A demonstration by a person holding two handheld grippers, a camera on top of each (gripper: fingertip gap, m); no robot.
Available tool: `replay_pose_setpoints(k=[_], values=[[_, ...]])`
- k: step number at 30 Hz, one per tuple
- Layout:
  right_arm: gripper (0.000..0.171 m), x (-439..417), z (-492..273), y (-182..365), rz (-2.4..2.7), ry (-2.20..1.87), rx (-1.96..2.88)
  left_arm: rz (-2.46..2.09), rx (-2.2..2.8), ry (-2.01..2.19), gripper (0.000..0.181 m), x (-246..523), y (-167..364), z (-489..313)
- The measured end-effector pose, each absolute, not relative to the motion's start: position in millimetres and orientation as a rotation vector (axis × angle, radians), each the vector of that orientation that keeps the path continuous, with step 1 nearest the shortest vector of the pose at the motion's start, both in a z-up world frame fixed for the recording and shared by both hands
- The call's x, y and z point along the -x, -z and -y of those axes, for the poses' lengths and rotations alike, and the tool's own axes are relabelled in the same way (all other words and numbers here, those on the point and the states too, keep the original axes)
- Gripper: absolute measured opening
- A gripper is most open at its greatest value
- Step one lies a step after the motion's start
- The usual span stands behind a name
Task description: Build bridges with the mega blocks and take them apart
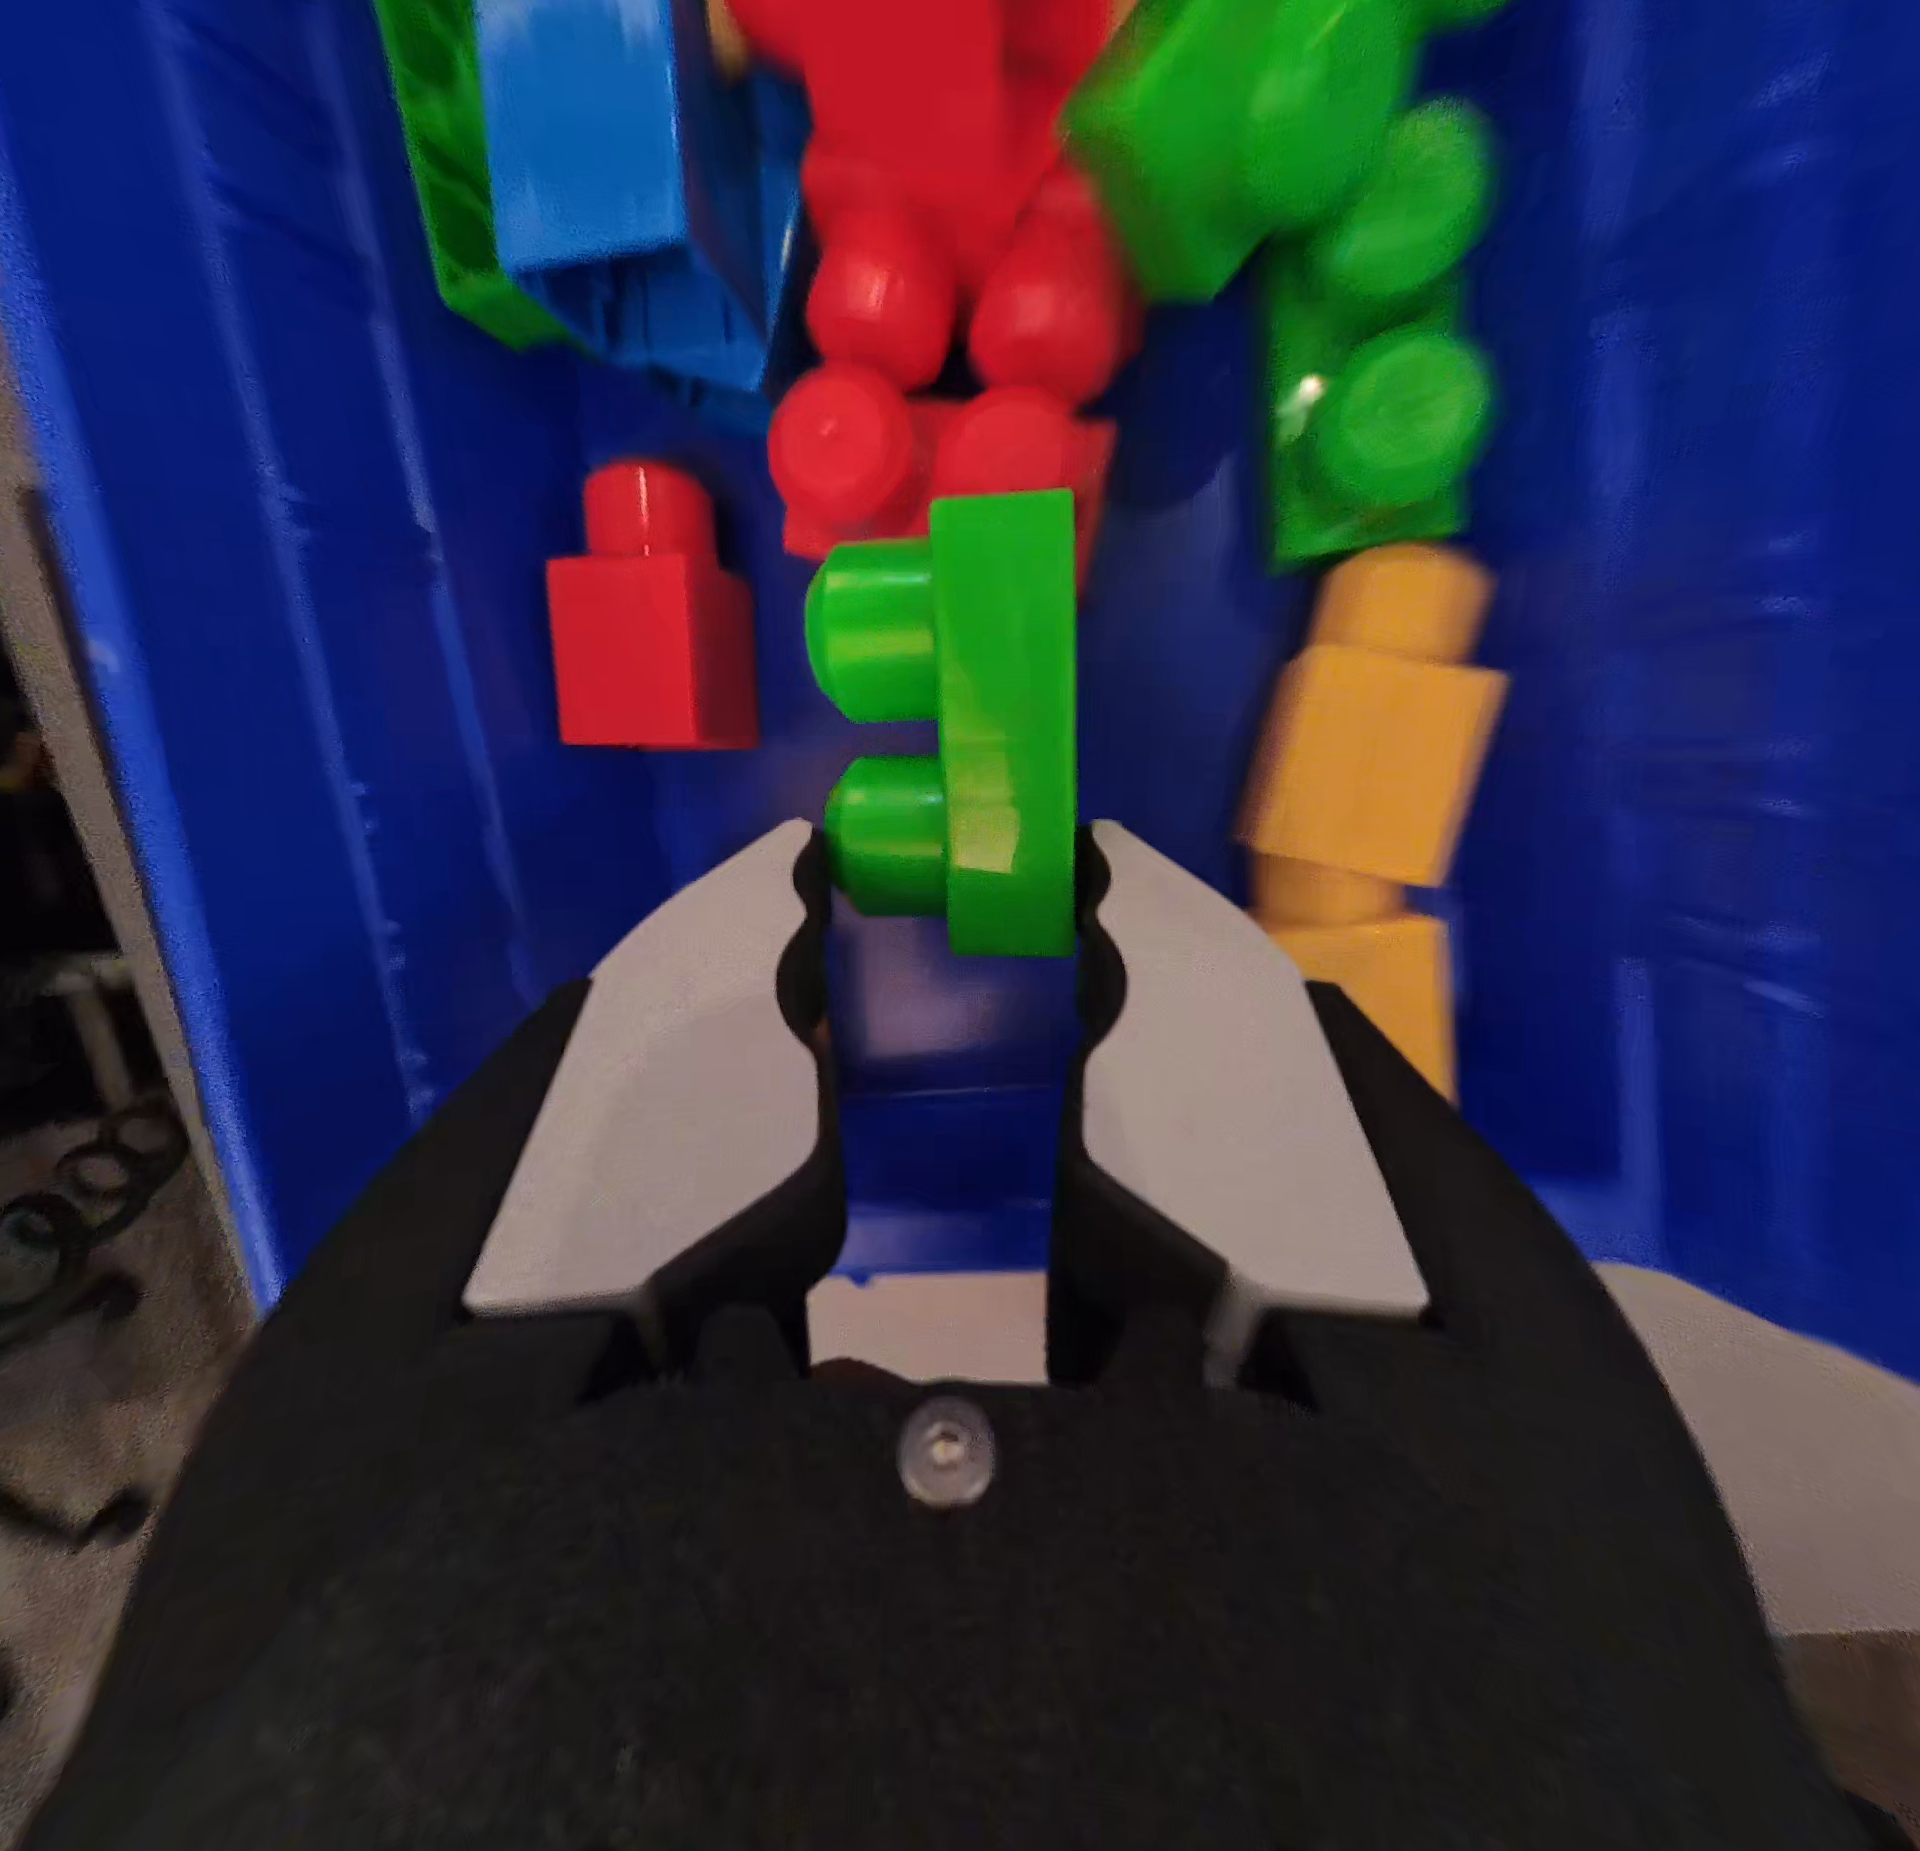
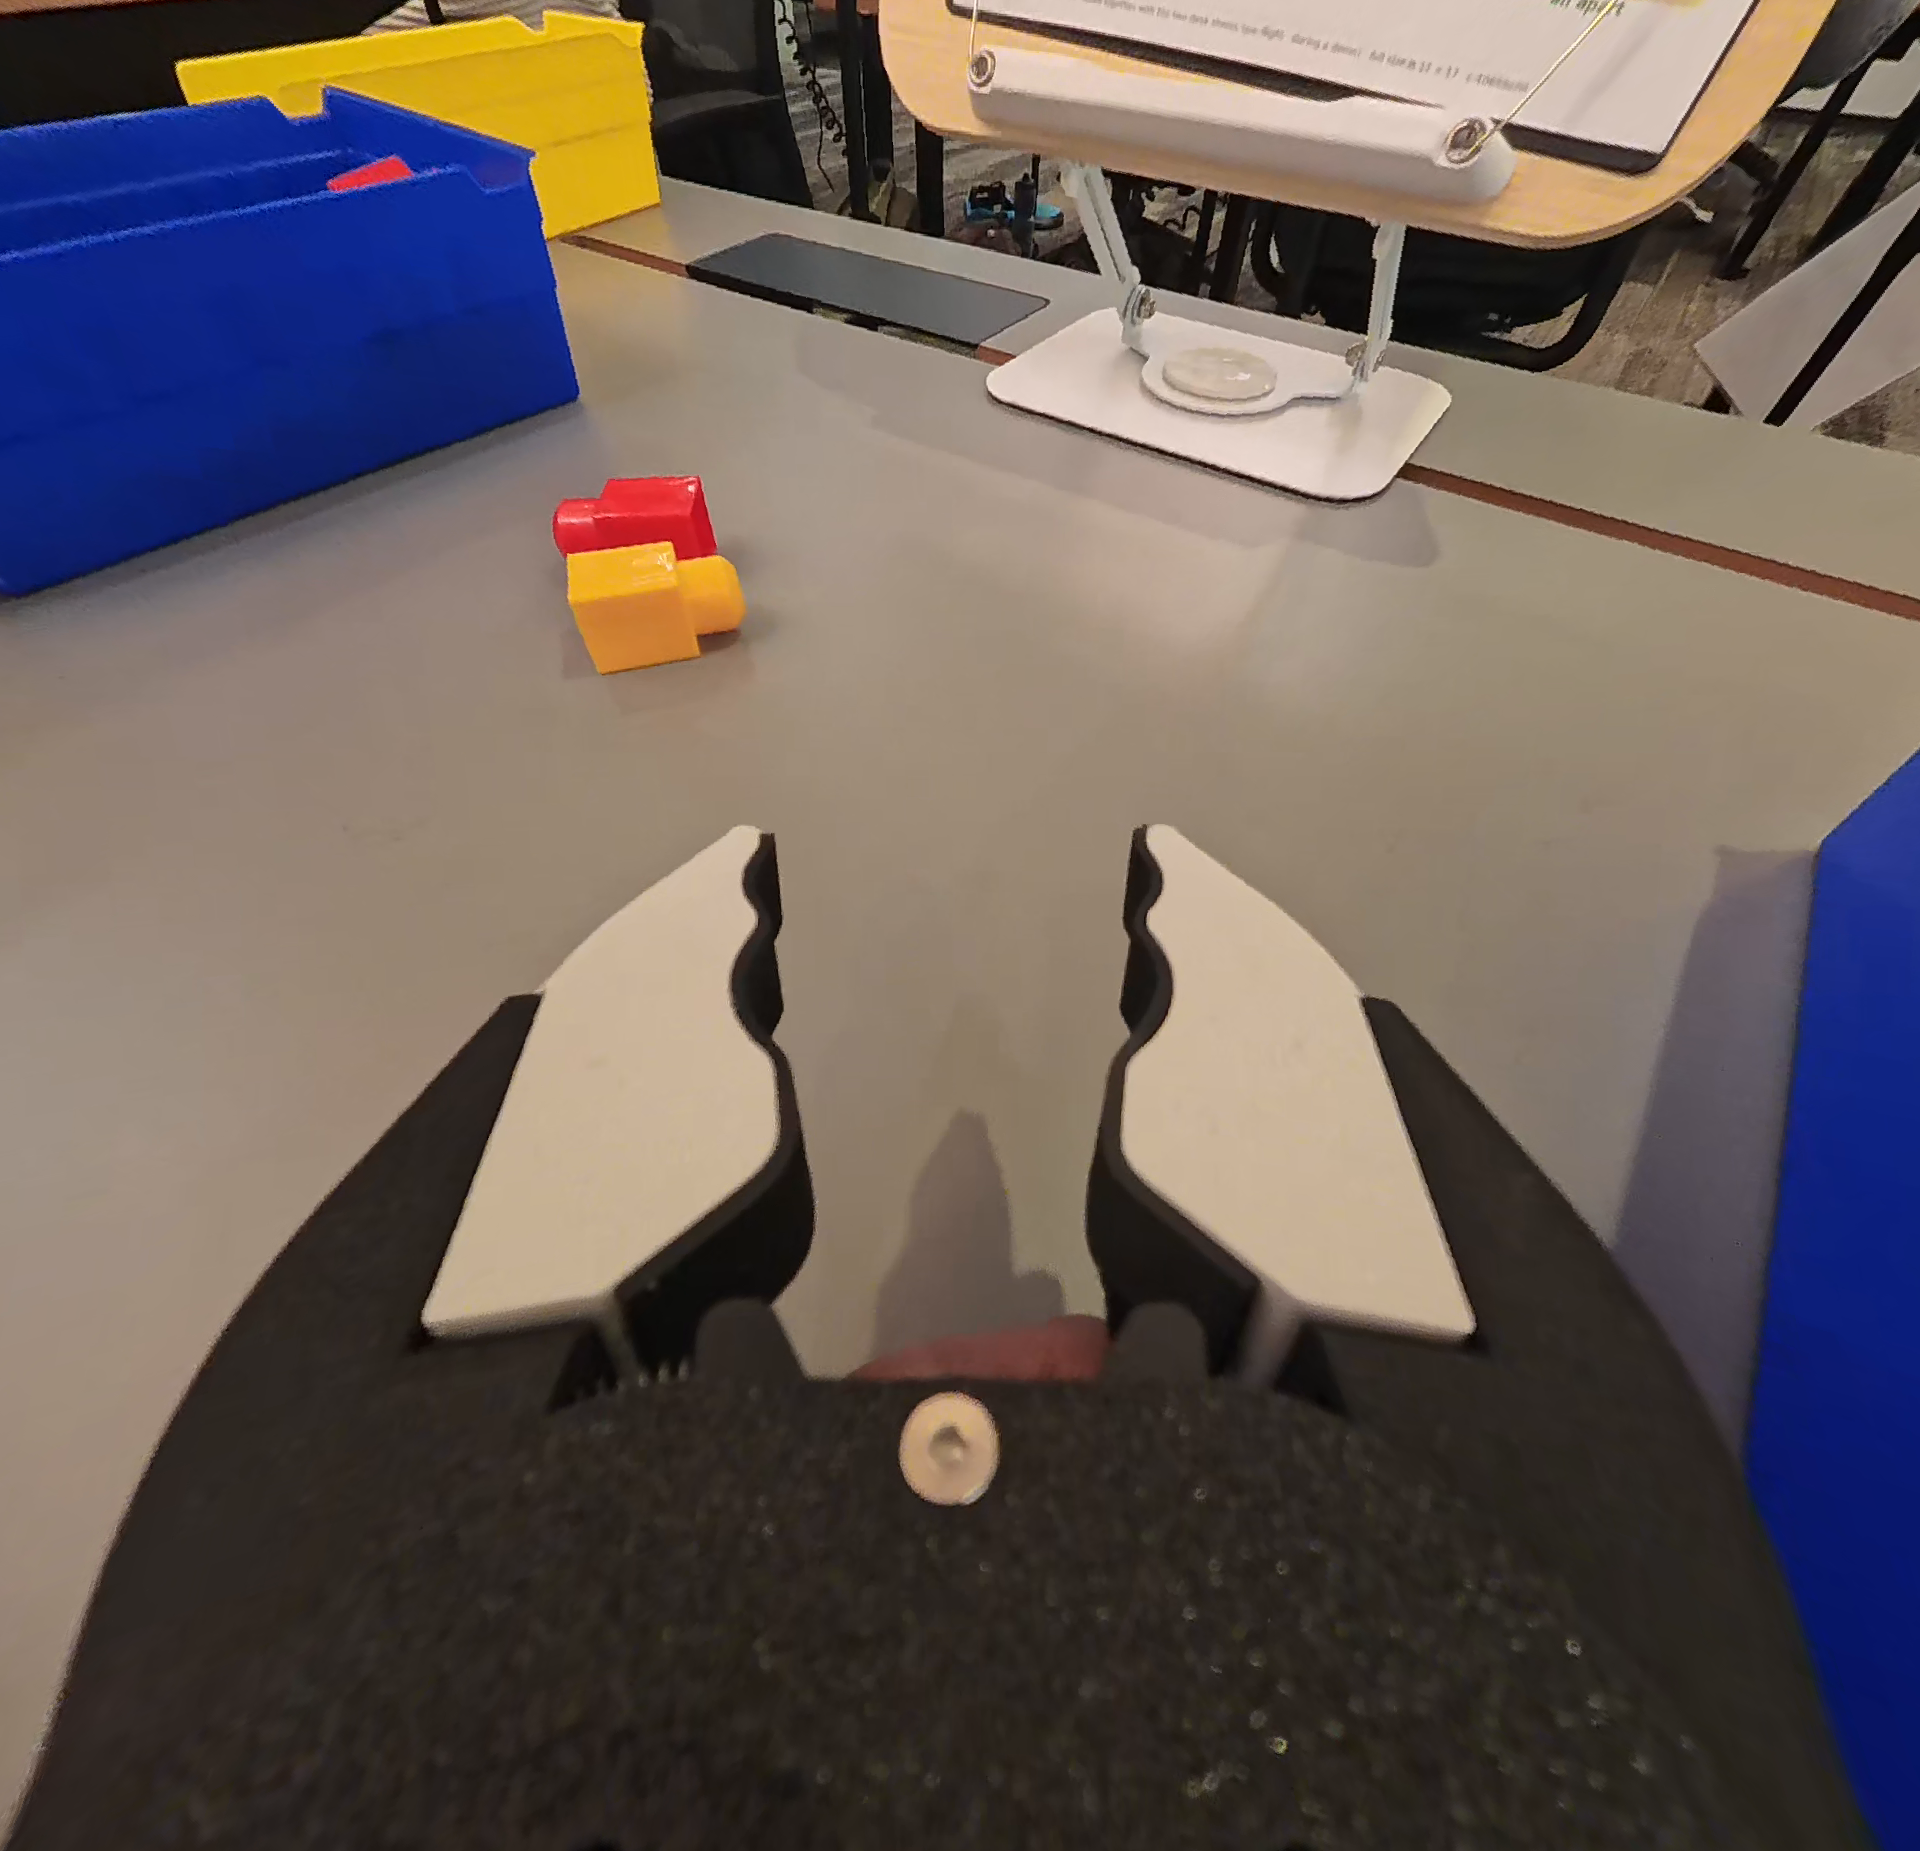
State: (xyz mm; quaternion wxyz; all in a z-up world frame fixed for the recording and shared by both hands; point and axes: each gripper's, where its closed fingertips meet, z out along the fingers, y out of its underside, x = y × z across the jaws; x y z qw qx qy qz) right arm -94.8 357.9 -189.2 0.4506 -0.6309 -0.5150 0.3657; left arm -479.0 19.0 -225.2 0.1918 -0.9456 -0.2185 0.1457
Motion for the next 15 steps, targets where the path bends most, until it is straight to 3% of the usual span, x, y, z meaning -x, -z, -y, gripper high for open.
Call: replay_pose_setpoints(k=[8,15], values=[[0.063,99.8,-348.7,187.3,1.287,-0.896,1.535,0.521,2.023,-0.634,0.044,376.7,119.9,-32.0],[0.063,103.6,-335.1,177.0,1.301,-0.879,1.475,0.428,1.719,-0.705,0.044,283.8,99.8,-42.5]])
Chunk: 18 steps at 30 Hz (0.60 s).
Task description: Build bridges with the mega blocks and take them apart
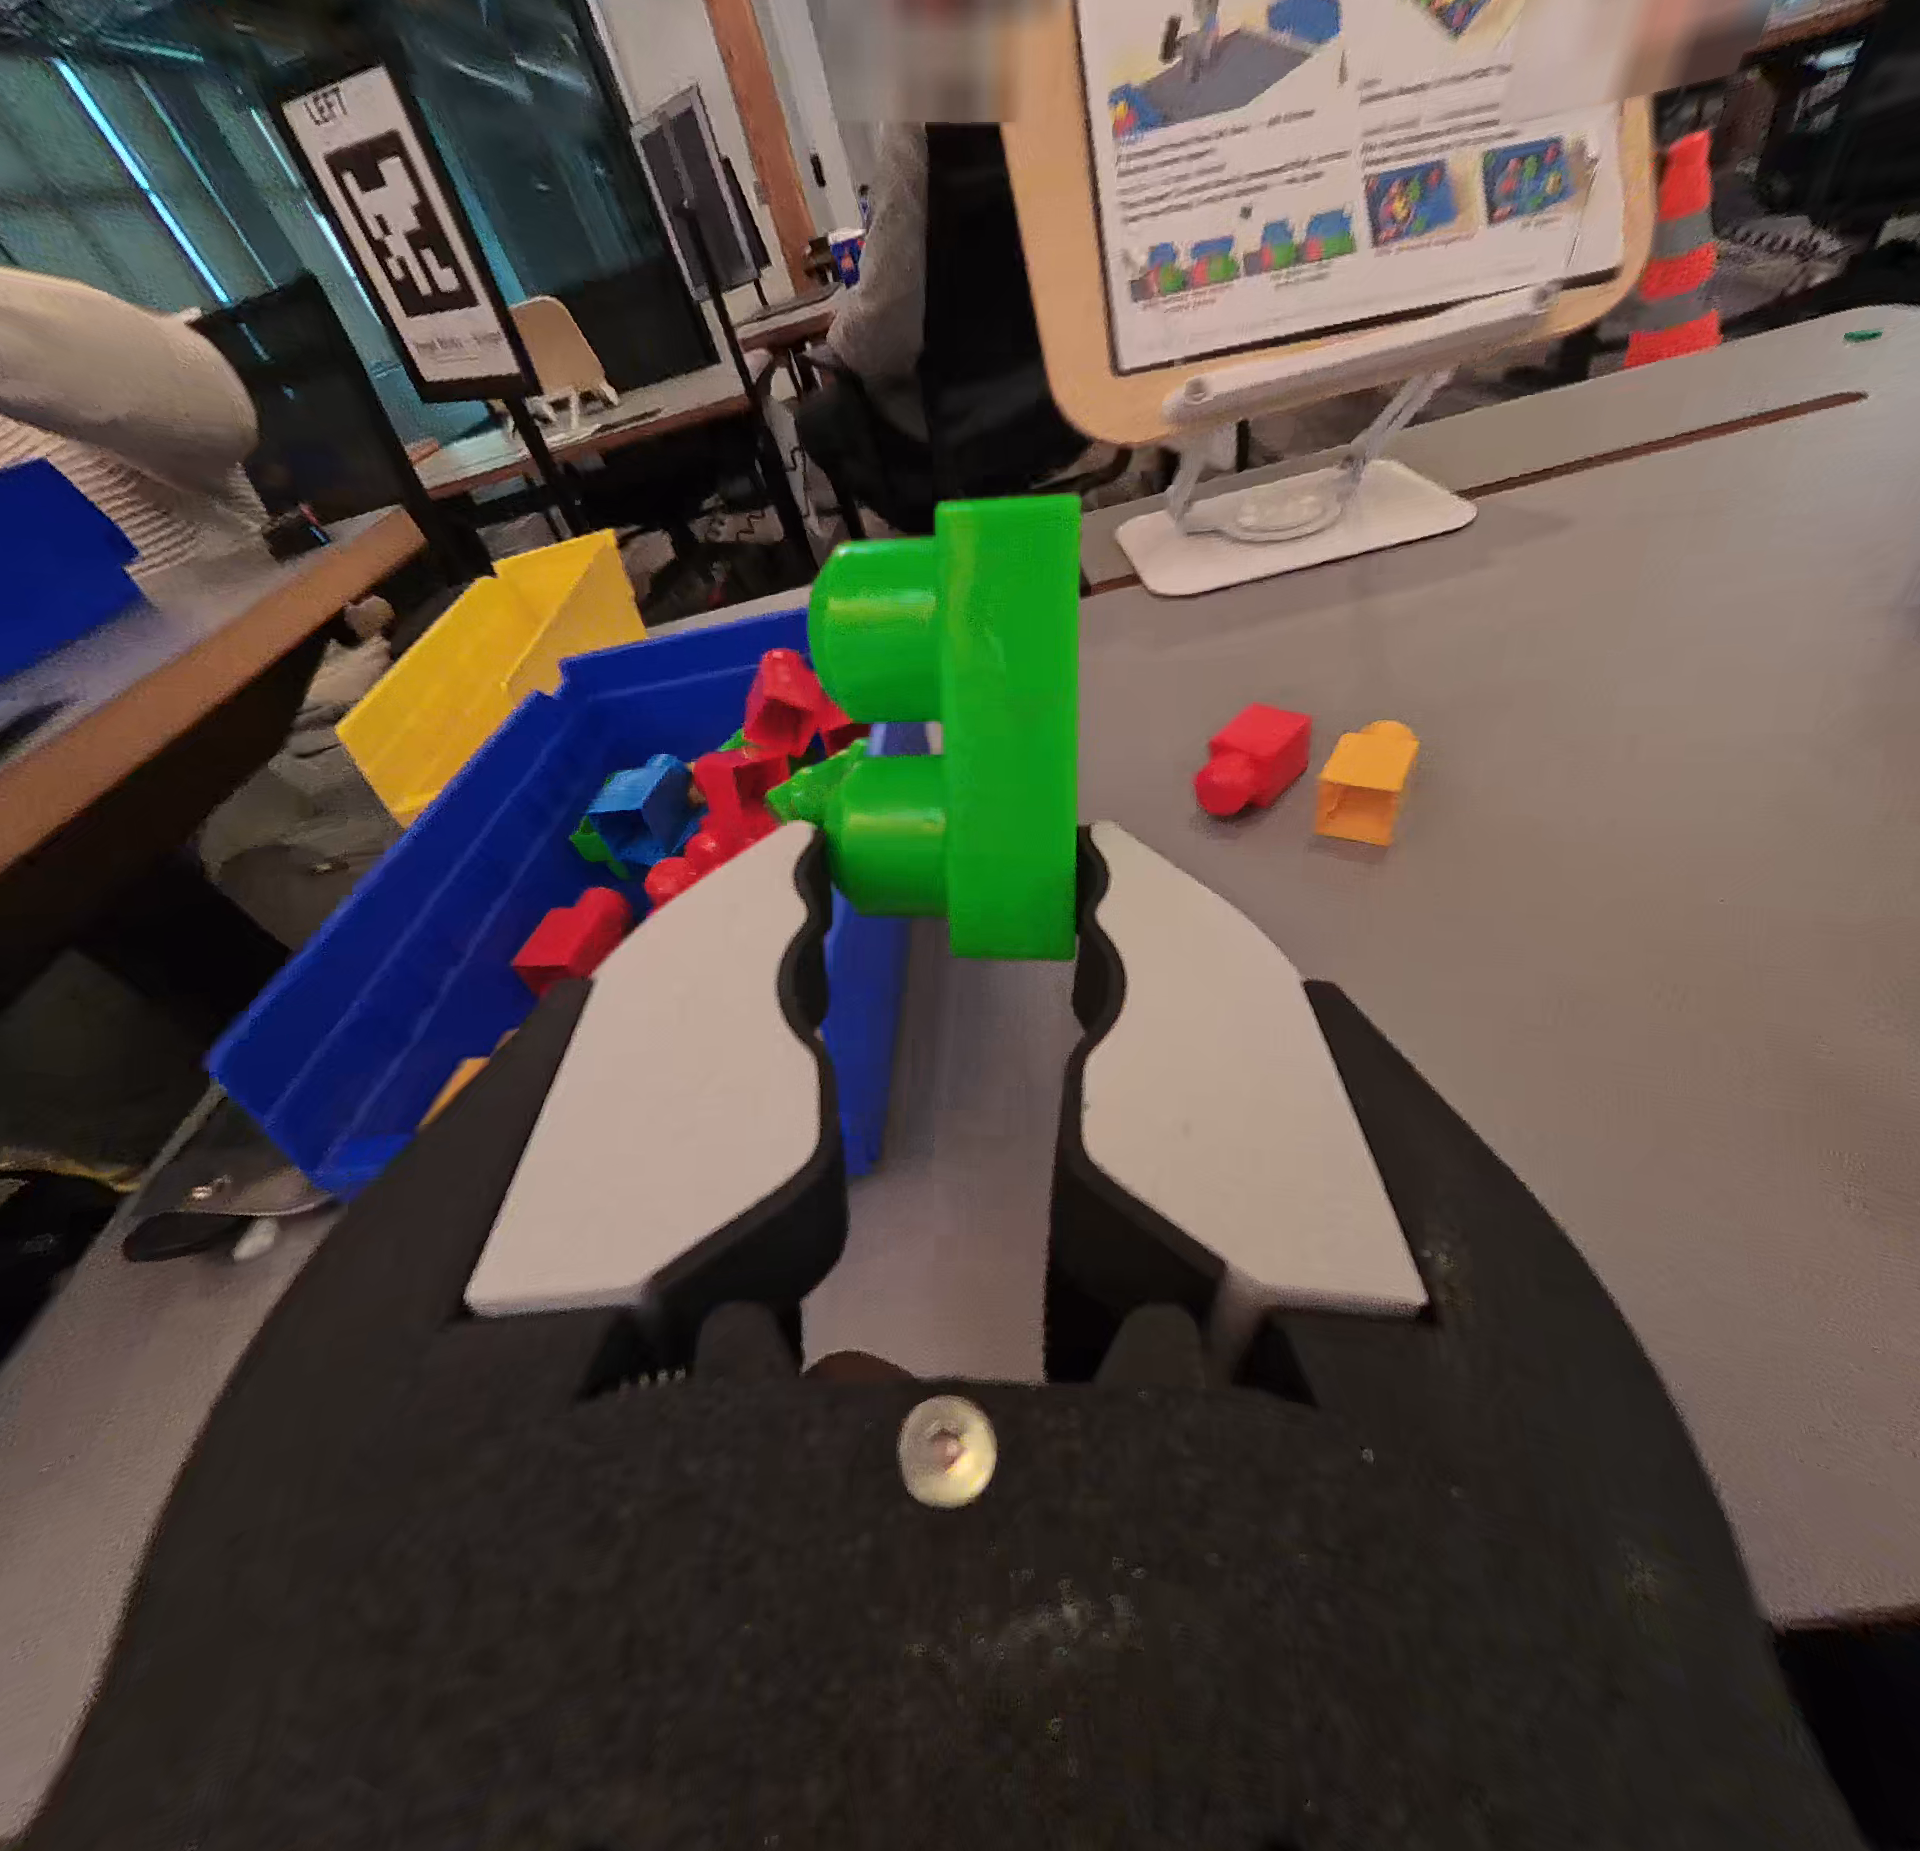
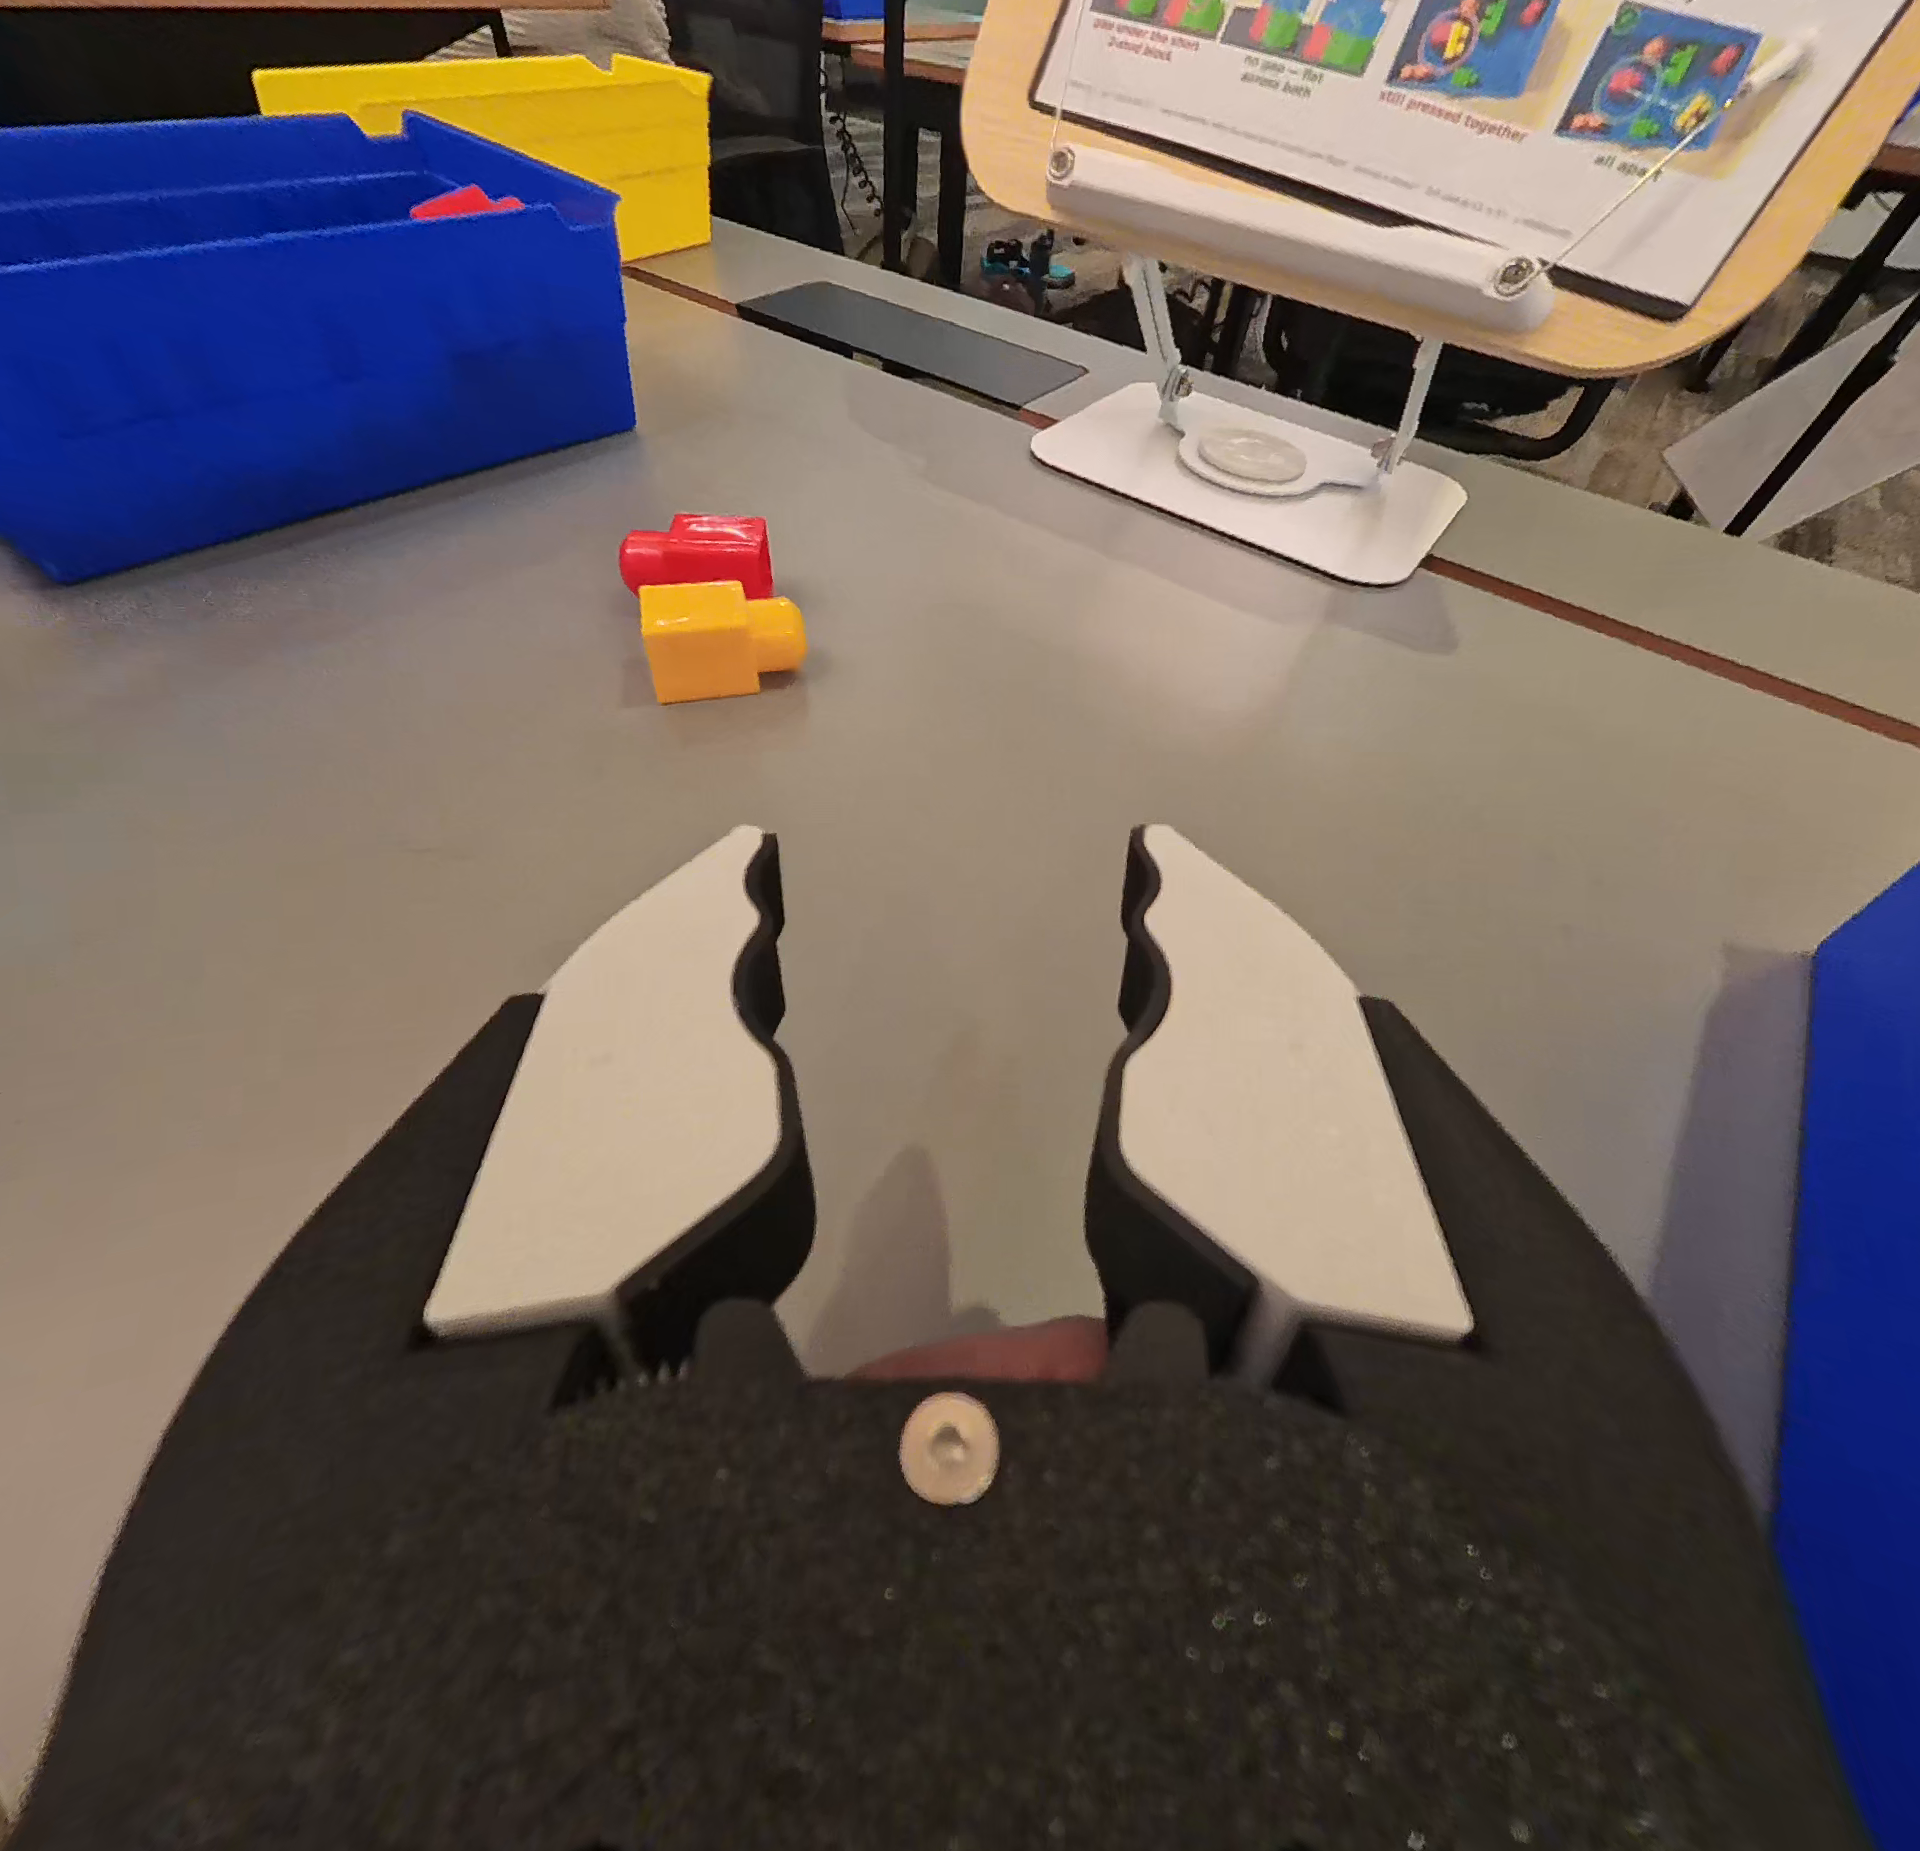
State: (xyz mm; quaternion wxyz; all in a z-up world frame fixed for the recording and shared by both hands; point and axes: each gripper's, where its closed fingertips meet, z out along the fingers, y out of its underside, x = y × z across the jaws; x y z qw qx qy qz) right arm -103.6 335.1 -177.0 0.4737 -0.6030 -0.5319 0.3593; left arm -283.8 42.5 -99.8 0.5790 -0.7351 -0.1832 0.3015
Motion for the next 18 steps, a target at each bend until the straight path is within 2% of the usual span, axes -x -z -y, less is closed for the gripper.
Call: replay_pose_setpoints(k=[6,13,18], values=[[0.063,104.4,-329.1,173.6,1.309,-0.876,1.46,0.448,1.704,-0.548,0.042,229.8,138.3,-58.6],[0.063,101.7,-331.2,170.5,1.305,-0.865,1.457,0.433,1.801,-0.444,0.042,227.0,156.2,-81.7],[0.063,98.1,-337.2,168.4,1.29,-0.869,1.466,0.281,2.019,-0.321,0.042,227.9,178.0,-144.4]])
